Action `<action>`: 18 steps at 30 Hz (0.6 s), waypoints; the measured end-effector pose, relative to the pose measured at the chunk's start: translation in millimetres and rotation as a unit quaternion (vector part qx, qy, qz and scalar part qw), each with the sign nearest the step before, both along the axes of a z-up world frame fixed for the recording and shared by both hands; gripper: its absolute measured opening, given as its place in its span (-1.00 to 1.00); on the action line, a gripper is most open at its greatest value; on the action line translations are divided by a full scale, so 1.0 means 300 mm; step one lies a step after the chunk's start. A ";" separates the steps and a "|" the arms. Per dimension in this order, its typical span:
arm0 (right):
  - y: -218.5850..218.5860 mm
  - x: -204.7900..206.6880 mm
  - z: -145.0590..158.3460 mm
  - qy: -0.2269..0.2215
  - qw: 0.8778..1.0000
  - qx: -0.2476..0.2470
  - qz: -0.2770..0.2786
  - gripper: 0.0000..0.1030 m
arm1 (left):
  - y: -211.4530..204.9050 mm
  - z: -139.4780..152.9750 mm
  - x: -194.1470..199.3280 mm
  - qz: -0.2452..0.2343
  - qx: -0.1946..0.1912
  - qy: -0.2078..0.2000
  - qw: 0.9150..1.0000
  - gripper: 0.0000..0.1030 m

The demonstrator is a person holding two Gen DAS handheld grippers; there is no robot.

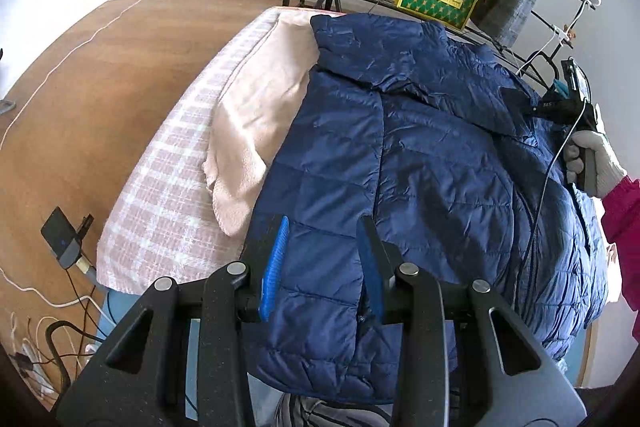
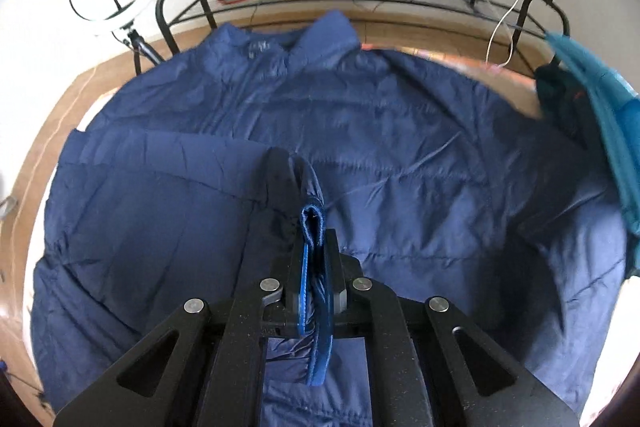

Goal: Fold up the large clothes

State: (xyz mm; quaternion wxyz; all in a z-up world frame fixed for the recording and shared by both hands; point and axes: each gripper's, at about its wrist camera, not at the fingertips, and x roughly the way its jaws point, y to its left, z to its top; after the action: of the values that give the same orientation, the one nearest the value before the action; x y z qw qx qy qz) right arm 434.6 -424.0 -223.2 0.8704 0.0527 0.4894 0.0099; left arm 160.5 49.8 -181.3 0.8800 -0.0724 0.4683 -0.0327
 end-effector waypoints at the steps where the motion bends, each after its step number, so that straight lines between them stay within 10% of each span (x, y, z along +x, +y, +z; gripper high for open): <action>1: 0.005 0.002 -0.009 0.001 1.000 -0.009 0.000 -0.90 | -0.002 -0.001 0.005 -0.001 0.001 0.001 1.000 -0.32; 7: 0.006 0.015 -0.019 0.006 1.000 -0.019 0.000 -0.83 | -0.026 0.025 0.012 -0.008 0.004 -0.009 1.000 -0.32; 11: -0.001 -0.063 0.052 -0.019 1.000 -0.001 0.005 -0.26 | -0.050 0.073 0.000 -0.018 0.010 -0.030 0.999 -0.32; 18: -0.052 -0.317 0.228 -0.074 0.997 0.028 0.010 -0.24 | -0.105 0.171 -0.049 -0.054 -0.004 -0.089 0.995 -0.32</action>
State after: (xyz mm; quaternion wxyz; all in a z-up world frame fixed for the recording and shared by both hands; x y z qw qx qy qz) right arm 339.5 -439.5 -154.9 0.9022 0.0712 0.4239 0.0364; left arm 145.8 18.4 -130.0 0.9147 -0.0468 0.3916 -0.0882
